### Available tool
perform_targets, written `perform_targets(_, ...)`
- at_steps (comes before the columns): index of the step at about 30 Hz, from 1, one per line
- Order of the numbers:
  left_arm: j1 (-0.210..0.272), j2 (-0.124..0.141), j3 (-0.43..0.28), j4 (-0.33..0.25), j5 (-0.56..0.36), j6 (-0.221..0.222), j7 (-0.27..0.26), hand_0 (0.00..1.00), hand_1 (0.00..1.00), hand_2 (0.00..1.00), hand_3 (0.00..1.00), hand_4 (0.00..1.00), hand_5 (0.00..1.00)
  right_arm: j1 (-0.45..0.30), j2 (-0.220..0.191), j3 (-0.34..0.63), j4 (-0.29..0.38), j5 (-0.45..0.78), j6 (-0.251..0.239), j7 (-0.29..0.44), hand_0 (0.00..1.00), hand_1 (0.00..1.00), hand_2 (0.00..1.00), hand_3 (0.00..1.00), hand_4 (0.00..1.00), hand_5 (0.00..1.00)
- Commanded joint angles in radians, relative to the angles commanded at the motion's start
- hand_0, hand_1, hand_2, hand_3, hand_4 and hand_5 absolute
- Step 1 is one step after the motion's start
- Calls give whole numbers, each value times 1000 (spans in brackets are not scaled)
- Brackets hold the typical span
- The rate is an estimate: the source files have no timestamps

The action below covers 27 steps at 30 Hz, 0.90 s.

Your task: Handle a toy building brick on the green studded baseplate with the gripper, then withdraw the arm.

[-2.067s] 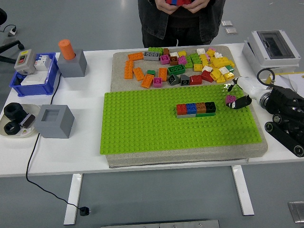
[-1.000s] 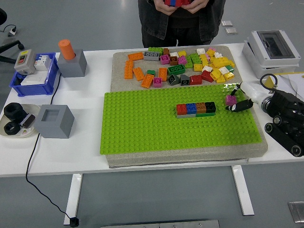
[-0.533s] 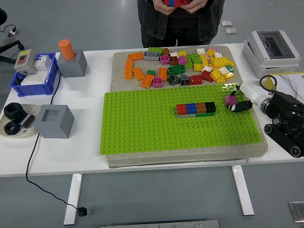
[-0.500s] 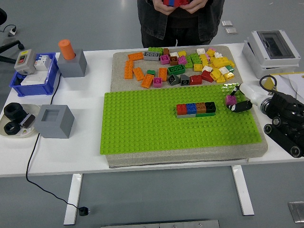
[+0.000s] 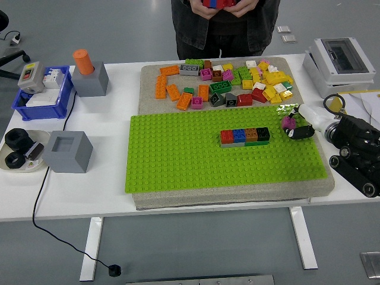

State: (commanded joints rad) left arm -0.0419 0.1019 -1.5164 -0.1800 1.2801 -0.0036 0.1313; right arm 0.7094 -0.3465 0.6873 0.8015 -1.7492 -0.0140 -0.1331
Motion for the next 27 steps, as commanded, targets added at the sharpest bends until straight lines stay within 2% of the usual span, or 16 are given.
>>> perform_targets(7,1,0,-1,0,1,1,0,645,647,639,669,629,265,7,-17,2,63,-52,3,-16,926,932,911,615,534,253)
perform_targets(18,5,-2,-3,0,-2,1,1,645,647,639,669,631,265,-19,-66,-13,316,-184,41,-97,928,926,906,623,537,250)
perform_targets(24,8,1,-6,0,2,2,2,645,647,639,669,634,260,-31,-49,-46,451,-183,43,-112,932,927,910,640,540,252)
perform_targets(27,7,2,-5,0,3,2,1,645,647,638,669,638,253,-28,-24,-51,468,-180,43,-114,931,926,910,639,542,252)
